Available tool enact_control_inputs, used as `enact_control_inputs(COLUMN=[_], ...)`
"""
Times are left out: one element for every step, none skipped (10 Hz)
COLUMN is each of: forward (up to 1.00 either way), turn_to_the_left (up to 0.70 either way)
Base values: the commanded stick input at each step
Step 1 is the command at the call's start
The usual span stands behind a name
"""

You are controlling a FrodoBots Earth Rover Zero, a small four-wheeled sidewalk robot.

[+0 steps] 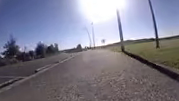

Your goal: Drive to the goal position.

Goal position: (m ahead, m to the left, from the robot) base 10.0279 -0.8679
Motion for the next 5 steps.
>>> enact_control_inputs(forward=[1.0, 1.0, 1.0, 1.0, 1.0], turn_to_the_left=[0.0, 0.0, 0.0, 0.0, 0.0])
